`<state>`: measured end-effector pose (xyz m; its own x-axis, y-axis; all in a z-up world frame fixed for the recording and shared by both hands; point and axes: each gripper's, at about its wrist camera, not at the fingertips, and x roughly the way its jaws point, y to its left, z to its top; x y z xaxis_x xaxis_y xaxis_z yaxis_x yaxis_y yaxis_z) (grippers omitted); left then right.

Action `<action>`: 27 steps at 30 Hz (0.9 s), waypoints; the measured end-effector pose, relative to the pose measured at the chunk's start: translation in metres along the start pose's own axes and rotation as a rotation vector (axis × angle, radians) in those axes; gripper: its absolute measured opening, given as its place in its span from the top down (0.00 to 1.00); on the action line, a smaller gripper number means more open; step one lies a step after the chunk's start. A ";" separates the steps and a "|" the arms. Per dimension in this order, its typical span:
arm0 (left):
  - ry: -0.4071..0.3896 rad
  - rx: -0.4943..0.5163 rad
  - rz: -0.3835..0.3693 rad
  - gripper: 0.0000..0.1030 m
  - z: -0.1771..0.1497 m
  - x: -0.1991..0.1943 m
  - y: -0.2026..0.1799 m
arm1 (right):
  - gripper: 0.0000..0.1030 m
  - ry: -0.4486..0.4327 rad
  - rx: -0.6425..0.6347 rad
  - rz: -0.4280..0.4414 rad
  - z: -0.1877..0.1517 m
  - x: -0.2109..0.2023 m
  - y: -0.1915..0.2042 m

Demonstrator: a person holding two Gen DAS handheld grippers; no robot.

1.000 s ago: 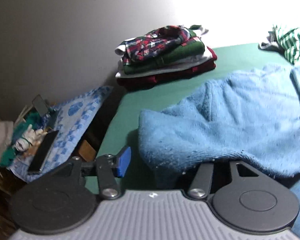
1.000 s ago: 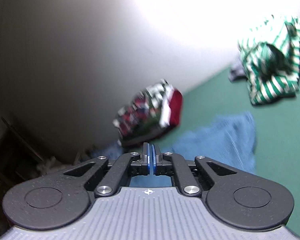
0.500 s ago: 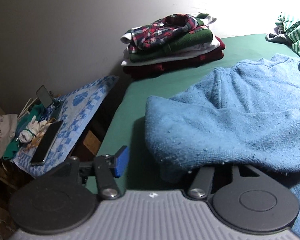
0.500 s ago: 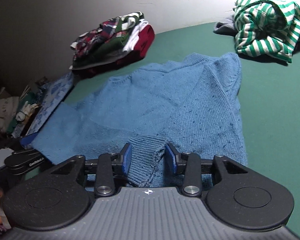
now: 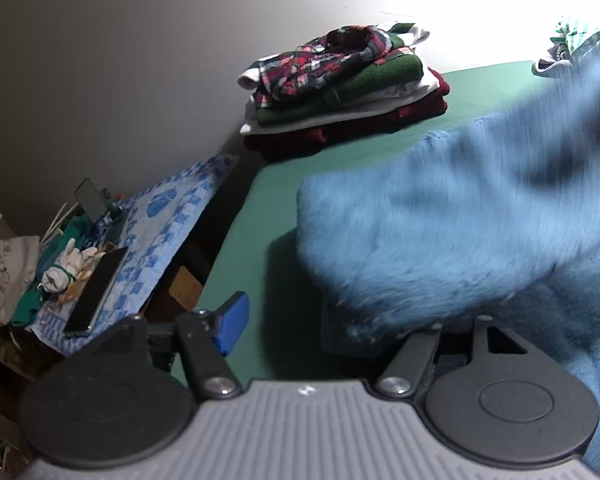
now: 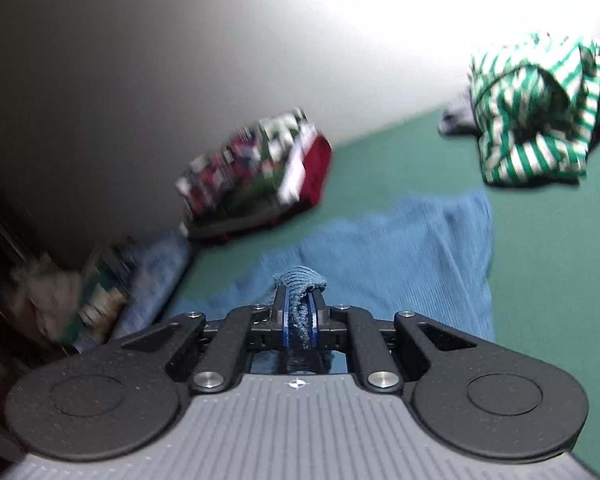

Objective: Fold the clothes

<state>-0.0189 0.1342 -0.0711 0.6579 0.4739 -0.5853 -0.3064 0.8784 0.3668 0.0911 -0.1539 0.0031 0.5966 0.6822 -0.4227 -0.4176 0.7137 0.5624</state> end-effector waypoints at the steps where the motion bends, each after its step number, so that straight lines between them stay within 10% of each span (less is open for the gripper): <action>1: -0.006 0.002 -0.004 0.32 0.002 0.000 -0.002 | 0.90 -0.035 0.011 0.025 0.009 -0.007 0.002; 11: -0.077 0.059 -0.033 0.33 0.025 -0.004 -0.033 | 0.91 -0.213 0.032 0.045 0.044 -0.047 0.002; 27: -0.167 0.279 -0.081 0.31 0.024 -0.025 -0.099 | 0.91 -0.316 0.059 -0.238 0.072 -0.081 -0.074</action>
<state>0.0121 0.0340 -0.0754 0.7831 0.3660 -0.5027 -0.0631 0.8511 0.5212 0.1231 -0.2733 0.0468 0.8571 0.4096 -0.3124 -0.2073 0.8295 0.5187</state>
